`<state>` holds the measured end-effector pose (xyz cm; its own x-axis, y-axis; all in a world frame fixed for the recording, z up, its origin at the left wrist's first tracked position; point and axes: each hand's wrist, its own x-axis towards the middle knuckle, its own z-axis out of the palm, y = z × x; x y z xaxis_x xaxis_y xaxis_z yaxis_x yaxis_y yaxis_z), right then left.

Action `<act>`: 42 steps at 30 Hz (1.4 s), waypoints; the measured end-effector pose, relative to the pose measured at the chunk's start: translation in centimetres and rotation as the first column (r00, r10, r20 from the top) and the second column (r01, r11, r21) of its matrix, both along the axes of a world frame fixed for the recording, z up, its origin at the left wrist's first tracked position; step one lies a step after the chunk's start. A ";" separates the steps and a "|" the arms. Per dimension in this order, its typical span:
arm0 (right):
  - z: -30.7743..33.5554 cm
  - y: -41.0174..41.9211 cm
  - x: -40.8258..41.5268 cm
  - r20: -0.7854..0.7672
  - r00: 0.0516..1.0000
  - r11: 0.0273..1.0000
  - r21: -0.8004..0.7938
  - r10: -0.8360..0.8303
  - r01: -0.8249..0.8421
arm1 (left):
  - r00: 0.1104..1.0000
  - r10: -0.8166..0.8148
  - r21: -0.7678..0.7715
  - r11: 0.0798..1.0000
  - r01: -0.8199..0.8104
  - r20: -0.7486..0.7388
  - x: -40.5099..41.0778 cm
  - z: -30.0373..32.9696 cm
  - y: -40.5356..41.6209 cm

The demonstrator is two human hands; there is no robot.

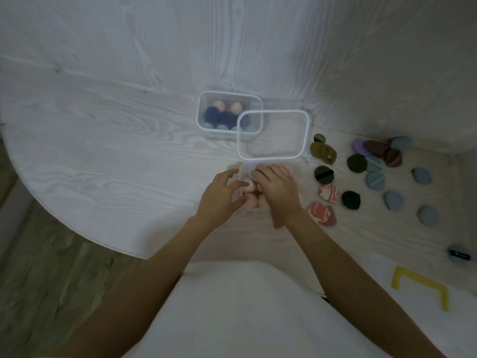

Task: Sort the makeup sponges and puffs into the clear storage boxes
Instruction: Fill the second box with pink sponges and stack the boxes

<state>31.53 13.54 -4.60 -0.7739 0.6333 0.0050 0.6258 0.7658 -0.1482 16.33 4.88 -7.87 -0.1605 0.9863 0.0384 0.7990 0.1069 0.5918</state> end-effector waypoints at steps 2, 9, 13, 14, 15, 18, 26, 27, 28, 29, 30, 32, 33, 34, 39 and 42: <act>-0.5 0.5 -0.6 -0.013 1.000 0.998 0.063 -0.014 0.015 | 1.000 0.010 -0.009 1.000 -0.010 0.025 0.1 -0.1 -0.2; -0.3 1.9 -3.8 0.271 0.962 0.980 0.178 0.036 -0.087 | 0.998 -0.052 -0.005 0.999 0.052 0.019 0.2 0.0 -0.2; -1.0 1.7 -3.9 0.246 0.969 0.995 0.091 0.028 -0.052 | 0.998 -0.063 -0.007 0.998 0.063 0.000 0.2 0.0 -0.1; -0.9 1.7 -3.6 0.233 0.972 0.997 0.075 0.011 -0.029 | 0.998 -0.066 -0.003 0.998 0.066 -0.006 0.2 0.0 -0.1; -0.4 1.7 -3.3 0.221 0.975 0.998 0.063 -0.010 -0.004 | 0.998 -0.068 0.005 0.998 0.068 -0.008 0.2 -0.1 -0.1; 0.5 1.7 -2.2 0.050 0.998 0.995 0.099 -0.030 0.025 | 0.998 -0.062 0.017 0.998 0.062 -0.002 0.2 -0.1 -0.2; 2.6 2.5 2.8 -0.307 0.915 0.949 0.093 -0.262 0.303 | 0.999 -0.020 0.069 0.997 0.023 -0.048 0.0 0.6 0.6; 2.3 2.6 2.9 -0.268 0.930 0.951 0.107 -0.252 0.289 | 0.996 -0.051 0.083 0.995 0.057 -0.074 0.1 0.7 0.9; 1.8 2.7 2.9 -0.222 0.949 0.960 0.118 -0.225 0.255 | 0.991 -0.083 0.089 0.992 0.092 -0.102 0.3 0.8 1.3; 1.3 2.8 2.6 -0.173 0.965 0.969 0.120 -0.195 0.217 | 0.985 -0.109 0.089 0.989 0.121 -0.131 0.6 0.9 1.7; 0.9 2.9 2.3 -0.124 0.977 0.974 0.123 -0.176 0.191 | 0.979 -0.125 0.089 0.986 0.140 -0.162 0.9 1.0 2.3; 0.1 3.2 1.6 -0.028 0.986 0.973 0.160 -0.165 0.167 | 0.966 -0.124 0.098 0.984 0.150 -0.229 1.5 1.1 3.1; 0.0 3.3 1.3 0.019 0.986 0.970 0.181 -0.168 0.162 | 0.959 -0.123 0.099 0.983 0.152 -0.254 1.6 1.1 3.4; -0.1 3.2 1.1 0.047 0.984 0.966 0.202 -0.171 0.158 | 0.955 -0.127 0.098 0.983 0.158 -0.269 1.7 1.0 3.6; -0.6 2.6 -0.6 0.095 0.982 0.969 0.198 -0.166 0.145 | 0.932 -0.214 0.110 0.961 0.255 -0.291 1.8 -0.1 3.4; -0.9 2.9 -0.3 0.184 0.970 0.978 0.158 -0.162 0.134 | 0.921 -0.228 0.057 0.964 0.258 -0.314 1.8 -0.5 3.6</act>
<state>31.18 16.46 -5.53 -0.6666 0.7445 -0.0372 0.7395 0.6668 0.0921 18.10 8.49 -8.37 0.1181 0.9827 0.1429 0.9355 -0.1583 0.3157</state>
